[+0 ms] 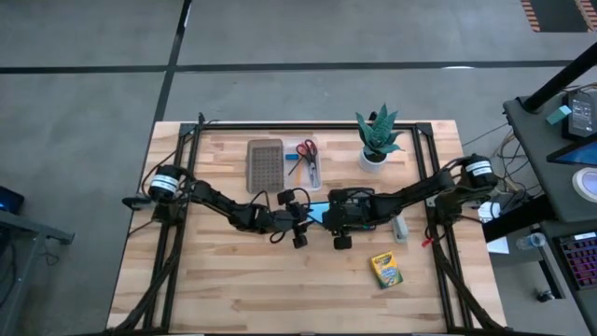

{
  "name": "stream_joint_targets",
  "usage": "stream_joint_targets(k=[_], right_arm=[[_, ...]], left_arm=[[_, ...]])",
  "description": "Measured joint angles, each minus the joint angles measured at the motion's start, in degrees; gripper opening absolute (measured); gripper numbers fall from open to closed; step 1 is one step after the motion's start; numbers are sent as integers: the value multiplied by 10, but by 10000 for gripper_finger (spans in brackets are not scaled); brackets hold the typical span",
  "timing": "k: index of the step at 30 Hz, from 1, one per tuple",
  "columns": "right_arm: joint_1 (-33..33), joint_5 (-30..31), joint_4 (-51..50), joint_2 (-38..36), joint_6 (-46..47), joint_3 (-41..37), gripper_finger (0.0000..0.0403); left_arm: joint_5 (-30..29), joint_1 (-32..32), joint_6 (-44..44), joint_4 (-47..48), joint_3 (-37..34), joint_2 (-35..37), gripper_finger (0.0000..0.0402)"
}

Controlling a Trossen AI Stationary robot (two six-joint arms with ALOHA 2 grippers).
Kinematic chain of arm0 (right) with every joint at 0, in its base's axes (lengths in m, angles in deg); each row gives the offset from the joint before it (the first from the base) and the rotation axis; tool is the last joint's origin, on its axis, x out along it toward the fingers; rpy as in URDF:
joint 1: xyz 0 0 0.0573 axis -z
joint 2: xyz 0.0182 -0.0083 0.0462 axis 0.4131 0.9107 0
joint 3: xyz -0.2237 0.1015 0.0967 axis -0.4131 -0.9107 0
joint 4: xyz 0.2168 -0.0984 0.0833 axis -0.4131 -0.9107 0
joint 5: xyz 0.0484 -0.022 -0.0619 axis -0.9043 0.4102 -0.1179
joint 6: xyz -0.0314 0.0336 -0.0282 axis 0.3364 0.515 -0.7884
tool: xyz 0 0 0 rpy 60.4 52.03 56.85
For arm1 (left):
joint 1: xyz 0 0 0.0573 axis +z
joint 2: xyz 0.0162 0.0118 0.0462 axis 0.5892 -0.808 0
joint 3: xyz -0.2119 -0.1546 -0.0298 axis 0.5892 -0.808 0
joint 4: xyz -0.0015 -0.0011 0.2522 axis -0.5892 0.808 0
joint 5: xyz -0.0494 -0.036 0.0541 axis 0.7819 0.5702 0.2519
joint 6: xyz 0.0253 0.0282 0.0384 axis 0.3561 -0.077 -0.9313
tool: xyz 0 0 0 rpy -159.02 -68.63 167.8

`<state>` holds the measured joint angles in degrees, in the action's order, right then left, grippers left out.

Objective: Pack school essentials
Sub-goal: Put the blue sticky notes into the transparent supply box

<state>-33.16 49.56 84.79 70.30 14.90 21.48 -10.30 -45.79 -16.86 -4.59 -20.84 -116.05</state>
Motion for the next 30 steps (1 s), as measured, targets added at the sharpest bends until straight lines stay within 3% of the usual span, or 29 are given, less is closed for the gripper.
stream_joint_targets(k=[8,17,22,30], right_arm=[[23,1,5,30,10,10,237],[35,-1,8,66,10,25,250],[47,-7,12,76,15,26,212],[58,-17,9,76,8,24,91]], left_arm=[[0,4,0,8,-1,0,141],[0,4,1,12,-2,0,141],[0,4,1,14,-2,0,141],[0,4,1,15,-2,1,141]])
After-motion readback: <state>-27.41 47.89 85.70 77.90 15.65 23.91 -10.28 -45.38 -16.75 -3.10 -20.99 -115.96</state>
